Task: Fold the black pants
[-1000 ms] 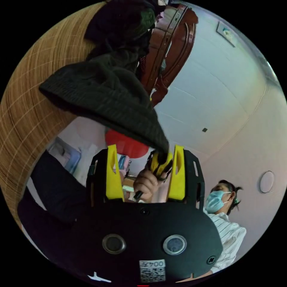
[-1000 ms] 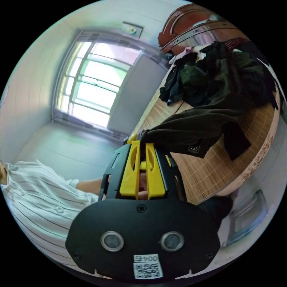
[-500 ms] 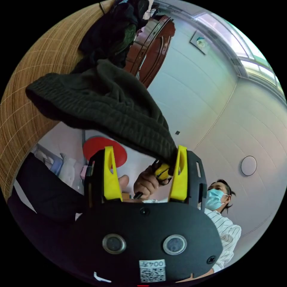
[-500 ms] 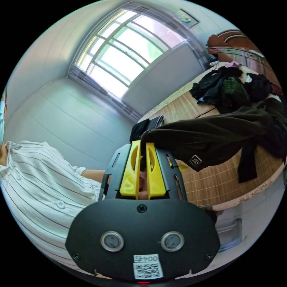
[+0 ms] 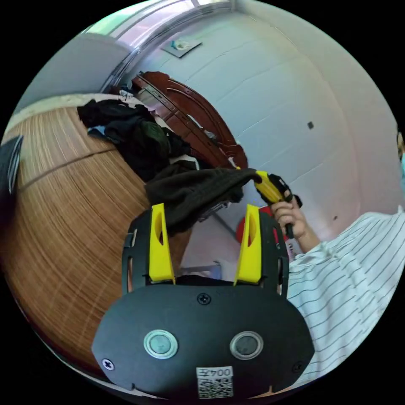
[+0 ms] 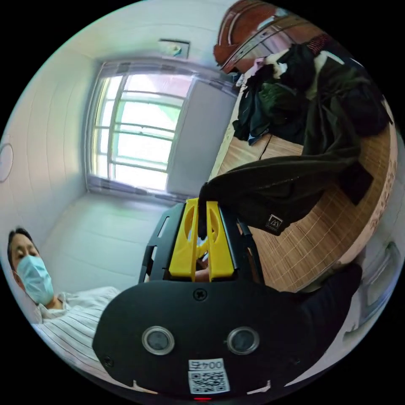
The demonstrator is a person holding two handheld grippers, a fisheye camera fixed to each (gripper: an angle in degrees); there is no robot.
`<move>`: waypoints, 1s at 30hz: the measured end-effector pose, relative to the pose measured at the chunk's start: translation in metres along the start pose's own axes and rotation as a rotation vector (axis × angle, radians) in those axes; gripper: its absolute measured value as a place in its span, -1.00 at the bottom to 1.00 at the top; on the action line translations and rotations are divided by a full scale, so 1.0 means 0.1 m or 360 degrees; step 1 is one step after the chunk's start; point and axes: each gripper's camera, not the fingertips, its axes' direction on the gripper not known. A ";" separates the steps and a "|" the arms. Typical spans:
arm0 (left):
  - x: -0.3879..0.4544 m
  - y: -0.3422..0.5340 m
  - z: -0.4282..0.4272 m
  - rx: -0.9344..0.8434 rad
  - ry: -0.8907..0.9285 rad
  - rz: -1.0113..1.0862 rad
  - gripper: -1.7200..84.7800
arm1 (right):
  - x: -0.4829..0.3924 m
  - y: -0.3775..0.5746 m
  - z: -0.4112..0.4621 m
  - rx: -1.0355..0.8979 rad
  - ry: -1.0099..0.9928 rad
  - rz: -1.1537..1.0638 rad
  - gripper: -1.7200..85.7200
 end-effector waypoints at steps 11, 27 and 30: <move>0.94 0.56 1.27 -0.0234 -0.0516 0.0613 -0.23 | -0.07 0.02 0.25 -0.0016 -0.0052 -0.0067 -0.96; -0.51 0.99 2.10 -0.0803 -0.0567 -0.0124 -0.68 | 0.20 0.41 0.30 0.0206 0.1322 -0.0500 -0.84; -0.83 1.26 2.10 -0.0874 -0.0605 -0.0266 -0.83 | 0.57 0.63 0.47 0.0110 0.1630 -0.0479 -0.84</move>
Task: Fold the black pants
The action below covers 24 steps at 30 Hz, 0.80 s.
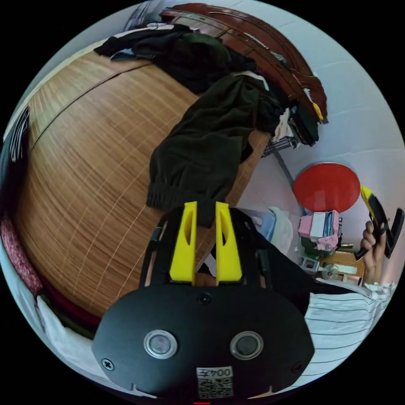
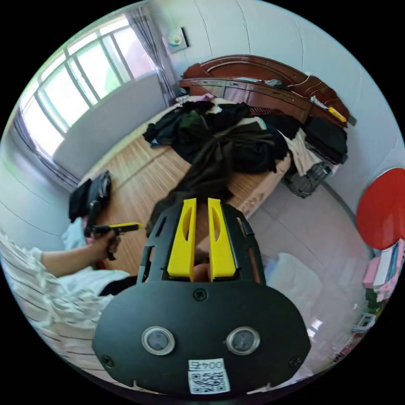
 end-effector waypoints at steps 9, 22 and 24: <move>0.09 -0.46 0.41 -0.0138 -0.0274 0.0161 -0.94 | 0.10 -0.17 1.15 -0.0349 0.0027 -0.0040 -0.97; -0.07 -1.07 1.18 -0.0569 -0.0533 0.0181 -0.95 | -0.03 -2.03 3.29 -0.0702 0.0107 -0.0666 -0.98; -0.14 -1.13 1.23 -0.0598 -0.0532 0.0142 -0.95 | -0.04 -2.40 3.69 -0.0733 0.0123 -0.0758 -0.98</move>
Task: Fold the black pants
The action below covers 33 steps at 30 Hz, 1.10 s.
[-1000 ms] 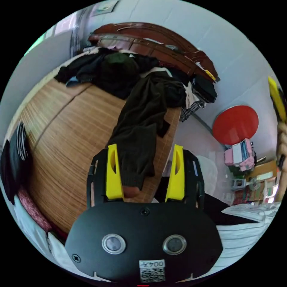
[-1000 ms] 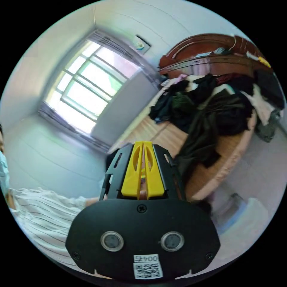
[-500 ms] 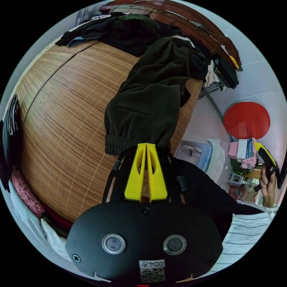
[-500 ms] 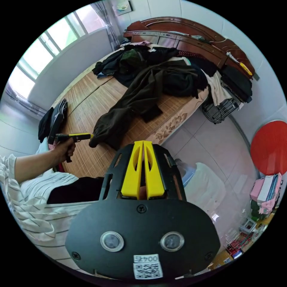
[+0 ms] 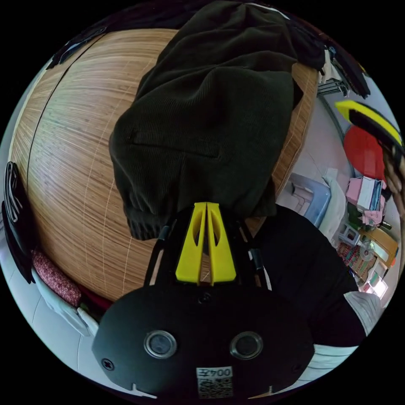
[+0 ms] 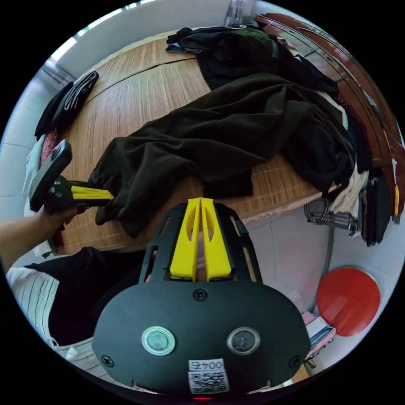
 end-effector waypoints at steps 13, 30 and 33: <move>-0.51 0.11 -0.17 0.0157 0.0165 -0.0085 -0.95 | 0.51 -1.36 0.96 -0.0051 0.0312 -0.0268 -0.98; -0.71 0.06 -0.89 0.0083 0.0326 -0.0208 -0.96 | 1.76 -1.35 -0.16 0.0048 -0.0870 0.0246 -0.81; -0.79 0.25 -1.14 0.0143 0.0430 -0.0274 -0.96 | 1.46 -0.91 -0.09 -0.0081 -0.1139 0.0308 -0.70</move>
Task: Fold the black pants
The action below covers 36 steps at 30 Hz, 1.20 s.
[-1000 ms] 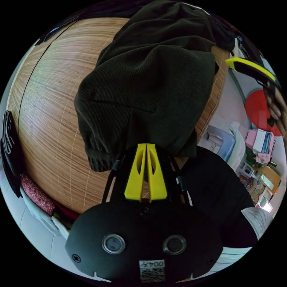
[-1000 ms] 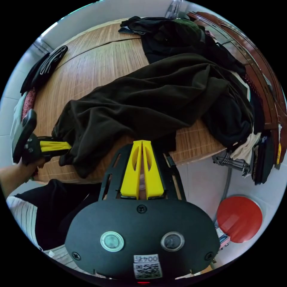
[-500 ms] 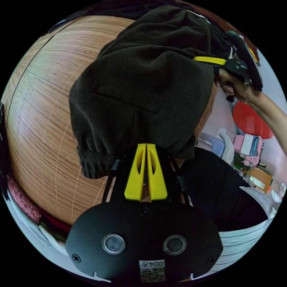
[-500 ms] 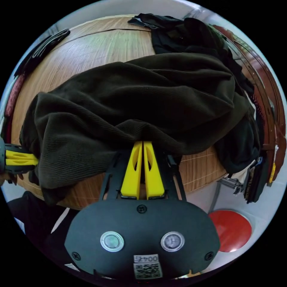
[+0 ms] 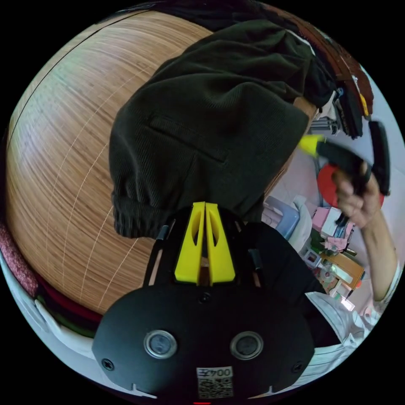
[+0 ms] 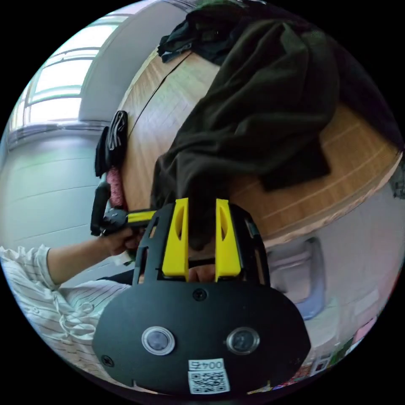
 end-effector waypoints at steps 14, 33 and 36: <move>-0.57 2.13 -1.29 0.0480 0.0266 -0.0330 -0.87 | -0.40 0.69 1.46 -0.0134 -0.0428 0.0506 -0.72; 1.64 1.89 -1.80 0.0842 0.0295 0.0262 -0.46 | -3.11 1.50 -0.95 0.0639 -0.0555 -0.0457 -0.82; 2.25 1.77 -1.84 0.0889 0.0163 0.0425 -0.40 | -3.49 1.80 -1.02 0.0706 -0.0623 -0.0532 -0.82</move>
